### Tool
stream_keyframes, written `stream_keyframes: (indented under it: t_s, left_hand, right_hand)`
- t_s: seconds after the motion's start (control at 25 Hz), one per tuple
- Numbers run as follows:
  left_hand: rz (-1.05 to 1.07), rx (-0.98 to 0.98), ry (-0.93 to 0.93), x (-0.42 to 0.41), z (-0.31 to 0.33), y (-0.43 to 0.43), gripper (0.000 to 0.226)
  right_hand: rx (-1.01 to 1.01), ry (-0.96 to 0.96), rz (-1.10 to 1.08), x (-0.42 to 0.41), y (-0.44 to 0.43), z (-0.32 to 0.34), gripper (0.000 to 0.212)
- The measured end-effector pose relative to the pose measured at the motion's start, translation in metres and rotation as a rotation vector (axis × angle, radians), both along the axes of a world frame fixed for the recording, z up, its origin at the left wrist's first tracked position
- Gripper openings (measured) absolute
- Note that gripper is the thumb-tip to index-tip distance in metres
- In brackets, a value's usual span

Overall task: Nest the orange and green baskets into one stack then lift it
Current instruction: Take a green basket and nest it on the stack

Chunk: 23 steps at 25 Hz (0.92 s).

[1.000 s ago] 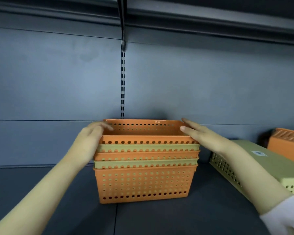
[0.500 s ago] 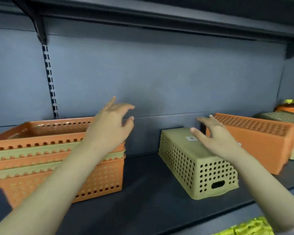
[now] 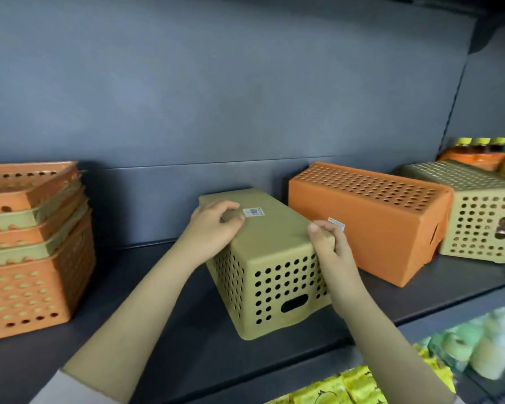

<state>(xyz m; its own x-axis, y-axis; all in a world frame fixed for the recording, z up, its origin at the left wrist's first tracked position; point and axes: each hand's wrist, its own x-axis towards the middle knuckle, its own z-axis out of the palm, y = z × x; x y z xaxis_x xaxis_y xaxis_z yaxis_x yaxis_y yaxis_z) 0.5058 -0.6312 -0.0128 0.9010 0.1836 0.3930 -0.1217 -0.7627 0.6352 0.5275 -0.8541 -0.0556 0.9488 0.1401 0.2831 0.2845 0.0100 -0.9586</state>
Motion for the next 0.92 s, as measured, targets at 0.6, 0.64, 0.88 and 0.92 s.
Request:
stream_keyframes:
  t_s: [0.6,0.64,0.88,0.92]
  left_hand:
    - [0.345,0.292,-0.016,-0.04,0.012,0.016,0.054]
    - [0.38,0.196,-0.029,-0.037,0.008,0.018,0.054]
    - [0.514,-0.191,0.033,-0.022,-0.006,0.034,0.075]
    - [0.537,-0.232,0.012,-0.021,-0.006,0.038,0.077]
  right_hand:
    - [0.155,-0.044,-0.277,0.008,-0.01,-0.026,0.031]
    - [0.152,-0.023,-0.227,0.008,-0.009,-0.025,0.035]
    - [0.01,-0.042,-0.02,0.005,-0.004,-0.024,0.091]
    - [0.033,-0.036,0.025,0.005,-0.004,-0.023,0.093]
